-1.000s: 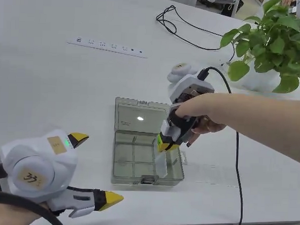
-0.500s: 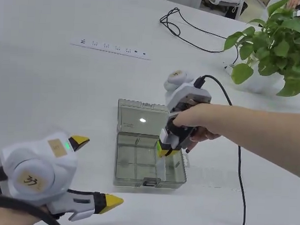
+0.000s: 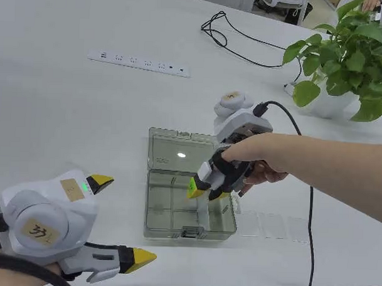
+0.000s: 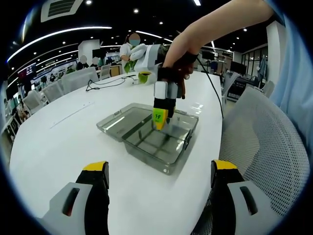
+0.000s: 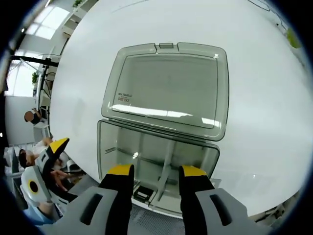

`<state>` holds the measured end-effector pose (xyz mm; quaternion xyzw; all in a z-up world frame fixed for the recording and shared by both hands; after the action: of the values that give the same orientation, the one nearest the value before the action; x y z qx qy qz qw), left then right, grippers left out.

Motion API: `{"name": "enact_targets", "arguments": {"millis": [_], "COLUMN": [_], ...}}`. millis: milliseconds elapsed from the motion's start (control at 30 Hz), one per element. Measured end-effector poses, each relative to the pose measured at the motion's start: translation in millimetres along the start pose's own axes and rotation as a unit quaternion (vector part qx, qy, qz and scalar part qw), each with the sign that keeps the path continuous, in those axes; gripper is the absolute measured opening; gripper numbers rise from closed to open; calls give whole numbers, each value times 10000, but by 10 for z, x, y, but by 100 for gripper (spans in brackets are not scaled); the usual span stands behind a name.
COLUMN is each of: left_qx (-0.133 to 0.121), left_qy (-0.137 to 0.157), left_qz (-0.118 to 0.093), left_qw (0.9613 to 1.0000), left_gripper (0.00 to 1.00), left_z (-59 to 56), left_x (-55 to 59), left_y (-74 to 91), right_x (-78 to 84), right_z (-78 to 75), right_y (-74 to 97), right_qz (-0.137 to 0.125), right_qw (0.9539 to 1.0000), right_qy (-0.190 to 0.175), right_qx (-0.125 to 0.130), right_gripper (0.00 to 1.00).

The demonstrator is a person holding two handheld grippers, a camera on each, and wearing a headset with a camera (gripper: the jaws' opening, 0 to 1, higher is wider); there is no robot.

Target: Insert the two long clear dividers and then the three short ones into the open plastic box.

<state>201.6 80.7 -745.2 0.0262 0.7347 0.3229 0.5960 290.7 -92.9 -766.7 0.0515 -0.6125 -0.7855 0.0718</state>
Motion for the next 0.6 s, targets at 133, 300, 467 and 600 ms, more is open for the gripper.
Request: {"name": "enact_targets", "arguments": {"millis": [133, 300, 467, 600], "left_qx": [9, 12, -6, -15], "left_qy": [3, -9, -16, -27], "left_qz": [-1, 8, 16, 29], "left_qw": [10000, 10000, 10000, 10000], "left_gripper": [87, 87, 87, 88], "left_z": [-15, -19, -8, -9], "left_x": [-5, -12, -13, -19], "left_y": [-6, -9, 2, 13], "right_x": [-28, -28, -34, -27], "right_z": [-19, 1, 76, 121], "right_y": [-7, -5, -5, 5], "right_qz": [-159, -245, -385, -502], "right_qw": [9999, 9996, 9987, 9976], "right_qy": [24, 108, 176, 305], "right_qx": [6, -94, -291, -370], "right_gripper": [55, 64, 75, 82]}}
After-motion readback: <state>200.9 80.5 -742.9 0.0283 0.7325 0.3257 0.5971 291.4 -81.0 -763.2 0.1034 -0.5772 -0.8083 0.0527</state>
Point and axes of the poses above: the centre of the closed fingertips' face, and the gripper's own axes: y roughly backward along the fingers, z roughly to its left, x roughly out of its underside, the point moved 6 cm from there along y, roughly backward along the fingers, and after that the axes turned 7 degrees about x, right-handed, at the moved point
